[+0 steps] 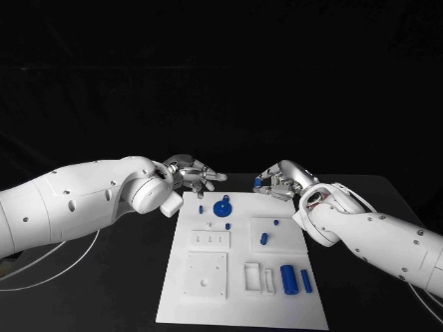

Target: Assemble the parts on the task board

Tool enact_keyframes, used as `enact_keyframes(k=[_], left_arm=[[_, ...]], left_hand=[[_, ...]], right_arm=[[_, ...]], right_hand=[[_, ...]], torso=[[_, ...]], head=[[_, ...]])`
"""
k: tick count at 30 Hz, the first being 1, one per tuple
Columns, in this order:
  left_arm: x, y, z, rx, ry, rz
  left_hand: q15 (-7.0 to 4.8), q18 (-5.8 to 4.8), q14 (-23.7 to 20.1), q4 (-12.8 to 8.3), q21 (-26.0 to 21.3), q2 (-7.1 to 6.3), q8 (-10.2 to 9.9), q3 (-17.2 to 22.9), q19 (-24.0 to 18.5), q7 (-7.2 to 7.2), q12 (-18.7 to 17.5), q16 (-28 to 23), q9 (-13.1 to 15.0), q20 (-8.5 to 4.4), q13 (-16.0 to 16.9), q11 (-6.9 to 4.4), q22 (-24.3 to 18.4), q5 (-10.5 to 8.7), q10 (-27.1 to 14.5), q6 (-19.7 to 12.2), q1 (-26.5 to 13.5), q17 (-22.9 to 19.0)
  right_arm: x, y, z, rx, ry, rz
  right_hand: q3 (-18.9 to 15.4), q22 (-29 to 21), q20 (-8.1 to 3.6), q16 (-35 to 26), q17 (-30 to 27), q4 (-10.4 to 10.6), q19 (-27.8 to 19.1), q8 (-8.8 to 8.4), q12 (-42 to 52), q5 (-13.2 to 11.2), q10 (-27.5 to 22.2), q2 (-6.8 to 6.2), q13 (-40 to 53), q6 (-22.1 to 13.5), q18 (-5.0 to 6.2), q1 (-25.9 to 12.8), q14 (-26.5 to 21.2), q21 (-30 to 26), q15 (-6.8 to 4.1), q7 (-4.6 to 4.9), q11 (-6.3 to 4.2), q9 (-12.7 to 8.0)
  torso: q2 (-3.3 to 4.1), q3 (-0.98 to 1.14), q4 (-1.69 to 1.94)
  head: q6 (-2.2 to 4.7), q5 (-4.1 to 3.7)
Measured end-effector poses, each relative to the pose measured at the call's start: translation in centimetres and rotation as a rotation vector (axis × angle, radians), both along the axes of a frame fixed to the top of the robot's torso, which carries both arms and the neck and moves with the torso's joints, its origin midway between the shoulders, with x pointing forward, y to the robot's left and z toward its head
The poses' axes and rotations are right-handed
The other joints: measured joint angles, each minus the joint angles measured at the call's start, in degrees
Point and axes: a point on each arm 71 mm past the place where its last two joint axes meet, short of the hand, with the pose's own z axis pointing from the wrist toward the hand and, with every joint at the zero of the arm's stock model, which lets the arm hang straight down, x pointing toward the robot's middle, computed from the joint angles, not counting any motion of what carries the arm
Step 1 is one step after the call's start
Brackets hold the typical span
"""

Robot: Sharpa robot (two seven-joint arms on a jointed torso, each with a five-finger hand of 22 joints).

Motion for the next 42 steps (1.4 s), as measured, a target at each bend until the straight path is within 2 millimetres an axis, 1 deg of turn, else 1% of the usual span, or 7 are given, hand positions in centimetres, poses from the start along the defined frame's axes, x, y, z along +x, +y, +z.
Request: enact_keyframes(k=[8,14,18,26,31,37,42], left_arm=[[0.0,-1.8,-0.6,0.089,0.061,-0.028],[0.0,-2.5,-0.8,0.137,0.087,-0.038],[0.0,-3.0,-0.9,0.163,0.095,-0.045],[0.2,-3.3,-1.1,0.211,0.106,-0.048],[0.1,-3.6,-1.4,0.245,0.113,-0.059],[0.0,-3.9,-1.6,0.275,0.117,-0.073],[0.0,-4.1,-1.7,0.297,0.119,-0.078]], left_hand=[[0.21,0.0,0.22,2.79,-2.09,-1.39,0.0,0.95,1.54,-0.15,0.42,0.17,0.63,-0.27,0.67,-0.07,1.58,-0.24,0.07,0.92,-3.16,0.15],[0.21,0.0,0.22,6.37,-4.12,-2.49,0.0,2.13,2.09,-0.23,0.42,0.17,1.47,-0.14,0.78,-0.07,4.25,-0.63,0.07,1.0,-5.93,0.07],[0.21,0.01,0.22,9.01,-6.06,-3.66,0.0,3.51,2.49,-0.62,0.09,0.17,3.82,-0.15,0.78,-0.07,6.69,-0.8,0.07,1.4,-7.68,-0.04],[0.22,0.0,0.22,10.07,-9.09,-4.32,0.0,4.27,3.18,-0.62,-0.25,0.12,6.11,-0.27,0.69,-0.07,10.62,-0.79,0.07,1.39,-8.34,-0.19],[0.22,0.0,0.21,11.15,-10.82,-6.11,0.0,5.35,3.75,-1.02,-0.46,-0.07,8.05,-0.12,0.69,-0.07,12.88,-0.79,0.07,1.79,-8.48,-0.19],[0.22,0.01,0.21,11.35,-13.17,-6.17,0.0,5.55,4.52,-1.27,-0.46,-0.07,10.31,-0.37,0.69,-0.07,15.95,-0.79,0.07,2.04,-8.51,-0.19],[0.22,0.01,0.21,9.6,-14.05,-5.83,-0.01,4.32,4.54,-1.4,-0.46,-0.07,12.05,-0.39,0.79,-0.06,17.34,2.04,0.07,2.78,-8.17,-0.19]], right_arm=[[-0.9,2.9,-0.3,-0.022,0.032,0.046],[-1.3,4.0,-0.6,-0.047,0.047,0.067],[-1.6,4.6,-0.6,-0.058,0.051,0.078],[-1.9,5.2,-0.6,-0.07,0.055,0.091],[-2.0,5.5,-0.6,-0.073,0.057,0.097],[-2.1,5.8,-0.7,-0.076,0.06,0.104],[-2.1,6.0,-0.7,-0.078,0.062,0.108]], right_hand=[[0.06,0.0,0.0,0.0,-0.07,-0.06,0.0,-0.03,0.0,0.79,0.0,-0.06,0.0,-0.01,0.0,-0.06,0.0,0.0,0.0,0.01,0.0,0.03],[0.24,0.0,0.0,0.0,-0.16,0.12,0.0,-0.06,-0.01,0.79,-0.01,-0.06,0.0,-0.02,0.0,-0.06,0.0,0.0,0.0,0.01,0.0,0.06],[0.3,0.0,0.0,0.0,-0.18,0.18,0.0,-0.01,-0.01,0.9,-0.01,-0.06,0.0,-0.03,0.0,-0.06,-0.01,0.0,0.01,0.02,0.01,0.06],[0.3,-0.01,0.0,0.0,-0.18,0.18,0.0,0.02,-0.03,1.11,-0.01,-0.06,-0.01,0.08,0.0,-0.06,-0.01,0.0,0.01,-0.09,0.01,0.04],[0.29,0.02,0.0,0.0,-0.18,0.18,0.0,0.02,-0.04,1.12,-0.01,-0.07,-0.01,0.08,0.0,-0.06,-0.01,0.0,0.01,-0.09,0.01,0.03],[0.29,0.04,0.0,0.0,-0.18,0.18,0.0,0.01,-0.04,1.11,-0.01,-0.07,-0.01,0.08,0.0,-0.06,-0.01,-0.01,0.01,-0.09,0.01,0.02],[0.45,0.04,0.0,0.0,-0.29,0.34,0.0,0.01,-0.04,1.12,-0.01,-0.37,-0.01,0.07,0.0,-0.36,-0.01,-0.02,0.02,-0.08,0.01,0.02]], torso=[[-0.35,-0.08,-0.16],[-0.31,-0.08,-0.28],[-0.23,-0.07,-0.28],[-0.22,-0.08,-0.2],[-0.22,-0.09,-0.13],[-0.21,-0.14,-0.12],[-0.19,-0.15,-0.12]], head=[[-0.27,0.07],[-0.29,0.12],[-0.34,0.13],[-0.47,-0.1],[-0.55,-0.19],[-0.56,-0.2],[-0.53,-0.11]])
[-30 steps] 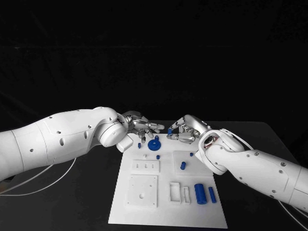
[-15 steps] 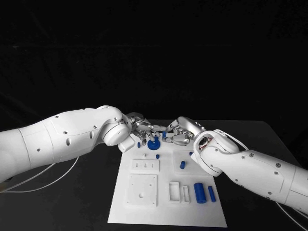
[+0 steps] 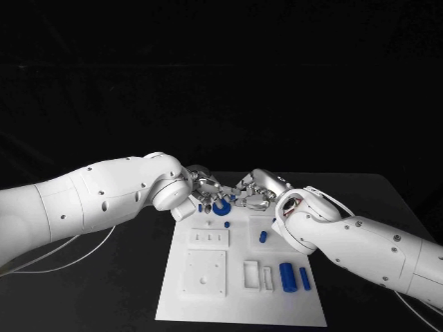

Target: Assemble the parts on the task board

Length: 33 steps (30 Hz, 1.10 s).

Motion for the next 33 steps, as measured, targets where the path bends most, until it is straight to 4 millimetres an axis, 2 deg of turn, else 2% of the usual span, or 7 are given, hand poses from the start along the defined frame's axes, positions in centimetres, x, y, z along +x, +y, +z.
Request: enact_keyframes(k=[5,11,17,21,25,30,33], left_arm=[[0.02,-0.1,-0.08,0.016,0.003,-0.006],[0.03,-0.17,-0.14,0.028,0.007,-0.012],[0.07,-0.11,-0.18,0.034,0.009,-0.014],[0.08,-0.1,-0.2,0.038,0.011,-0.016],[0.07,-0.1,-0.22,0.041,0.012,-0.018],[0.05,-0.13,-0.23,0.042,0.015,-0.023],[0.04,-0.17,-0.22,0.042,0.015,-0.025]], left_hand=[[0.0,0.0,0.0,-1.48,-1.12,1.04,0.0,-1.02,0.39,-0.05,-0.23,0.0,2.59,0.01,0.03,0.0,1.34,1.92,0.0,0.05,0.06,0.0],[0.0,0.0,0.0,-2.51,-2.41,2.07,0.0,-1.75,0.79,-0.24,-0.23,-0.21,4.73,0.01,0.12,0.0,2.89,2.29,0.0,0.25,0.14,0.0],[0.0,0.0,-0.01,-5.03,-3.88,4.7,0.0,-2.81,1.32,-0.24,-0.45,-0.21,6.09,-0.1,0.28,-0.2,4.58,3.54,-0.2,0.25,1.15,0.0],[0.0,0.0,0.0,-6.6,-4.23,6.23,-0.01,-2.54,1.4,-0.65,-0.45,-0.21,6.25,-0.18,0.29,-0.4,5.17,7.19,0.0,0.66,2.68,0.0],[-0.2,-0.01,-0.22,-8.8,-4.62,7.5,-0.1,-1.86,1.4,-0.96,-0.78,-0.21,6.95,-0.18,0.29,-0.4,5.69,11.99,0.0,0.97,3.95,0.01],[-0.19,-0.01,-0.22,-12.03,-5.11,7.61,0.42,0.53,1.61,-1.09,-1.31,-0.21,7.56,-0.39,0.19,-0.81,6.46,19.46,-0.02,1.07,5.18,0.01],[-0.21,-0.01,-0.24,-13.5,-5.29,7.61,0.56,1.99,1.61,-1.09,-1.46,-0.21,7.55,-0.39,0.01,-0.81,6.97,21.06,-0.02,1.05,5.18,0.01]], right_arm=[[-0.07,0.27,-0.11,-0.003,0.004,0.006],[-0.17,0.44,-0.36,-0.011,0.012,0.013],[-0.23,0.53,-0.47,-0.016,0.016,0.017],[-0.26,0.6,-0.48,-0.018,0.017,0.019],[-0.27,0.66,-0.51,-0.019,0.018,0.021],[-0.27,0.75,-0.56,-0.021,0.02,0.023],[-0.29,0.79,-0.59,-0.022,0.021,0.025]], right_hand=[[0.0,0.0,0.0,0.0,0.0,0.0,0.0,-0.01,0.0,0.0,0.0,0.0,0.0,-0.01,0.0,0.0,0.0,0.0,0.0,0.0,0.0,-0.01],[0.0,-0.01,0.0,0.0,0.0,0.0,0.0,-0.04,0.0,0.0,0.0,0.0,0.0,-0.05,0.0,0.0,0.0,0.0,0.0,0.05,0.0,-0.02],[0.0,-0.01,0.0,0.0,0.0,0.0,0.0,-0.06,0.0,0.0,0.0,0.0,0.0,-0.07,0.0,0.0,-0.01,0.0,0.0,0.06,0.0,0.02],[0.0,-0.02,0.0,0.0,0.0,0.0,0.0,-0.06,0.0,0.0,0.0,0.0,-0.01,-0.07,0.0,0.0,-0.01,0.0,0.0,0.07,0.0,0.04],[0.0,-0.02,0.0,0.0,0.0,0.0,0.0,-0.18,0.0,0.0,0.0,0.0,-0.01,-0.08,0.0,0.0,-0.01,0.0,0.01,0.07,0.0,0.04],[-0.01,-0.02,0.0,0.0,-0.07,0.0,0.0,0.02,0.0,0.0,0.0,0.0,-0.01,-0.09,0.01,0.0,-0.01,0.0,0.01,0.08,0.0,0.04],[-0.01,-0.02,0.0,0.0,-0.07,0.0,0.0,0.02,0.0,0.0,0.0,0.0,-0.01,-0.09,0.01,0.0,-0.01,0.0,0.01,0.08,0.0,0.04]], torso=[[0.03,0.0,0.0],[0.05,0.03,0.0],[0.07,0.06,-0.03],[0.08,0.07,-0.03],[0.08,0.07,-0.01],[0.08,0.1,-0.01],[0.08,0.1,-0.01]], head=[[0.01,-0.03],[-0.18,-0.04],[-0.34,-0.03],[-0.41,-0.03],[-0.47,-0.03],[-0.57,-0.03],[-0.59,-0.03]])
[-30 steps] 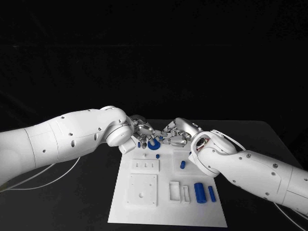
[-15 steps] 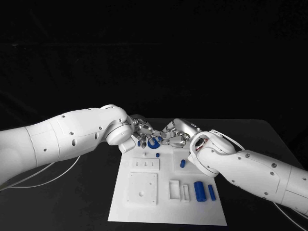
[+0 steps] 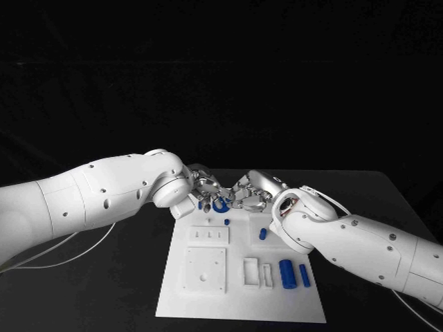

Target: Assemble the parts on the task board

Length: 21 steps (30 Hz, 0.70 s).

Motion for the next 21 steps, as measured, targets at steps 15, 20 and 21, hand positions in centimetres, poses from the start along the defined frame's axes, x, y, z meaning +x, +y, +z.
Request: enact_keyframes(k=[15,20,21], left_arm=[[0.07,-0.08,-0.12,-0.003,0.001,-0.006],[0.05,-0.03,-0.18,-0.006,0.001,-0.007],[0.04,-0.03,-0.19,-0.006,0.001,-0.007]], left_hand=[[-0.32,-0.01,-0.04,-0.81,-2.33,-0.54,0.0,11.4,0.42,0.37,0.31,0.0,0.04,-0.42,0.17,0.0,3.7,-1.58,0.01,0.11,-5.12,0.04],[-0.61,-0.03,0.25,-1.13,-2.88,-0.89,-0.08,11.75,1.04,0.85,1.66,0.57,0.05,-0.62,0.51,-0.02,4.66,-1.58,-0.01,0.59,-5.5,0.52],[-0.72,-0.05,0.36,-1.26,-3.01,-0.88,-0.11,11.88,1.13,0.96,2.02,0.92,0.05,-0.71,0.61,-0.24,4.85,-1.56,0.02,0.71,-5.69,0.76]], right_arm=[[0.03,-0.04,-0.08,-0.004,0.003,0.0],[0.02,-0.11,-0.1,-0.005,0.002,0.002],[0.02,-0.12,-0.1,-0.005,0.002,0.002]], right_hand=[[0.0,-0.01,0.0,0.0,-0.06,0.0,0.0,-0.02,0.0,-0.01,0.0,-0.15,0.0,-0.01,0.0,-0.15,0.0,0.0,0.0,0.01,0.0,-0.06],[-0.01,-0.01,0.0,0.0,-0.06,0.0,0.0,-0.03,0.0,-0.05,0.0,-0.16,0.0,-0.03,-0.01,-0.16,0.0,0.0,0.0,0.03,0.0,-0.04],[-0.01,-0.01,0.0,0.0,-0.06,0.0,0.0,-0.03,0.0,-0.05,0.0,-0.23,0.0,-0.08,0.0,-0.23,0.0,0.0,0.0,0.08,0.0,-0.04]], torso=[[-0.04,0.01,-0.02],[-0.04,0.01,-0.01],[-0.04,0.01,-0.02]], head=[[0.05,0.08],[0.05,0.08],[0.05,0.08]])
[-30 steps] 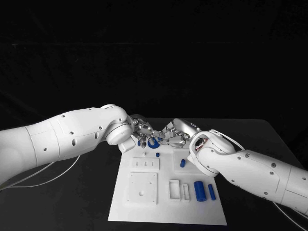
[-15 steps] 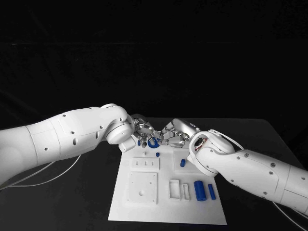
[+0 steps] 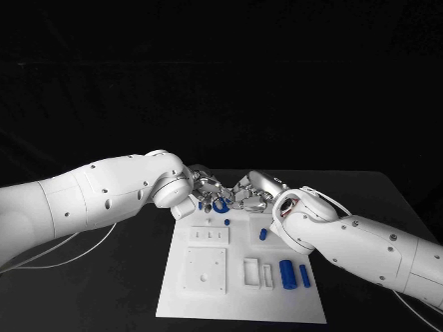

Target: Assemble the parts on the task board

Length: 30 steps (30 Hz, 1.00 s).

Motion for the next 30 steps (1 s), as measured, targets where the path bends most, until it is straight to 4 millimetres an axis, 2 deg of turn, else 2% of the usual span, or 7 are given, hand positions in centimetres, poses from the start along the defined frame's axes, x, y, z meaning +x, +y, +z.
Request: enact_keyframes(k=[3,6,12,18,23,25,30], left_arm=[[0.0,0.0,-0.1,-0.001,0.001,-0.001],[-0.1,0.1,-0.2,0.0,0.003,-0.002],[-0.2,0.5,-0.6,0.01,0.008,0.003],[-0.3,1.0,-0.8,0.017,0.01,0.012],[-0.4,1.5,-1.1,0.031,0.007,0.023],[-0.5,1.8,-1.2,0.04,0.005,0.025],[-0.8,2.3,-1.8,0.071,0.0,0.031]], left_hand=[[-0.31,-0.09,0.32,-0.07,-0.13,-0.12,-0.02,0.07,0.34,0.2,1.42,0.67,0.01,-0.33,0.3,-0.23,0.67,1.0,-0.06,0.21,-0.52,0.74],[-0.73,-0.09,0.75,-0.45,-0.36,-0.52,0.07,0.45,0.83,0.27,3.11,2.36,0.17,-0.43,0.67,-0.51,1.2,2.14,0.07,0.27,-1.0,3.21],[-1.02,-0.38,1.24,-0.91,-1.05,-0.99,0.34,1.54,1.43,0.31,4.86,3.42,0.29,-0.62,0.35,-0.61,2.41,4.08,-0.01,0.33,-1.73,6.75],[-1.02,-0.39,1.65,-2.29,-1.5,-1.29,0.34,2.92,1.74,0.31,6.1,4.01,0.31,-0.33,0.26,-0.69,3.15,4.09,-0.09,0.33,-2.22,8.64],[-0.97,-0.38,2.3,-2.91,-1.87,-1.63,0.04,3.54,2.26,0.31,7.95,5.37,0.36,-0.21,0.18,-0.68,4.03,4.08,-0.09,0.33,-2.57,11.35],[-0.91,-0.37,2.56,-2.91,-1.87,-1.48,-0.01,3.54,2.38,0.31,9.08,6.21,1.17,-0.09,0.18,-0.68,4.67,4.08,-0.09,0.33,-2.72,12.49],[-0.92,-0.38,2.57,-3.01,-2.09,-1.29,-0.18,3.45,2.66,0.31,10.33,7.09,1.17,0.19,-0.33,-0.68,6.05,4.07,-0.09,0.33,-2.88,13.68]], right_arm=[[0.0,-0.1,-0.1,-0.001,0.0,0.001],[0.0,-0.3,-0.2,-0.003,0.002,-0.001],[0.1,-1.1,-0.3,0.0,0.001,-0.013],[-0.2,-1.9,-0.5,0.009,-0.001,-0.016],[-0.6,-3.9,-0.7,0.015,-0.003,-0.024],[-0.7,-4.7,-0.5,0.023,-0.006,-0.025],[-0.7,-7.1,0.2,0.062,-0.017,-0.038]], right_hand=[[-0.5,0.0,0.0,-0.2,-0.27,0.5,0.0,0.0,-0.35,0.0,0.0,-0.04,-0.32,0.0,0.0,-0.04,0.0,-0.18,0.0,0.0,0.0,0.02],[-1.59,0.0,0.0,-1.04,-0.84,1.59,0.0,0.21,-1.36,0.0,-0.22,-1.08,-1.0,-1.41,0.0,-1.08,0.0,-1.27,0.0,0.34,0.22,0.21],[-12.44,-0.01,0.63,-3.3,-2.57,7.32,0.2,0.21,-5.21,-1.73,-2.81,-2.88,-4.3,-7.8,0.56,0.61,-0.55,-5.42,0.53,1.83,1.1,-0.01],[-17.05,-0.83,1.13,-5.26,-4.27,11.2,0.1,0.2,-7.96,-1.95,-5.98,-3.51,-8.2,-12.51,1.88,2.2,-1.46,-11.25,1.15,2.46,1.61,-0.13],[-17.56,-1.24,1.13,-5.54,-5.01,11.18,0.1,0.2,-8.0,-0.68,-6.67,-3.03,-10.0,-13.45,2.25,3.13,-1.76,-13.13,1.28,2.81,1.72,-0.13],[-17.61,-1.24,1.13,-5.86,-5.21,9.98,0.1,0.2,-8.01,1.63,-6.67,-2.41,-10.32,-13.46,2.24,3.75,-2.03,-13.46,1.29,2.81,1.72,-0.13],[-16.79,-1.24,1.13,-5.99,-5.35,7.34,0.1,0.2,-8.01,4.02,-6.86,-1.71,-10.71,-12.73,2.24,4.03,-2.17,-13.71,1.28,2.56,1.53,-0.13]], torso=[[0.0,0.01,-0.01],[0.0,0.01,-0.04],[0.03,0.01,-0.04],[0.0,0.03,0.02],[-0.09,0.06,0.02],[-0.12,0.07,-0.03],[-0.19,0.14,-0.24]], head=[[0.0,0.02],[0.0,0.06],[-0.09,0.07],[-0.22,0.19],[-0.42,0.43],[-0.49,0.59],[-0.88,0.97]])
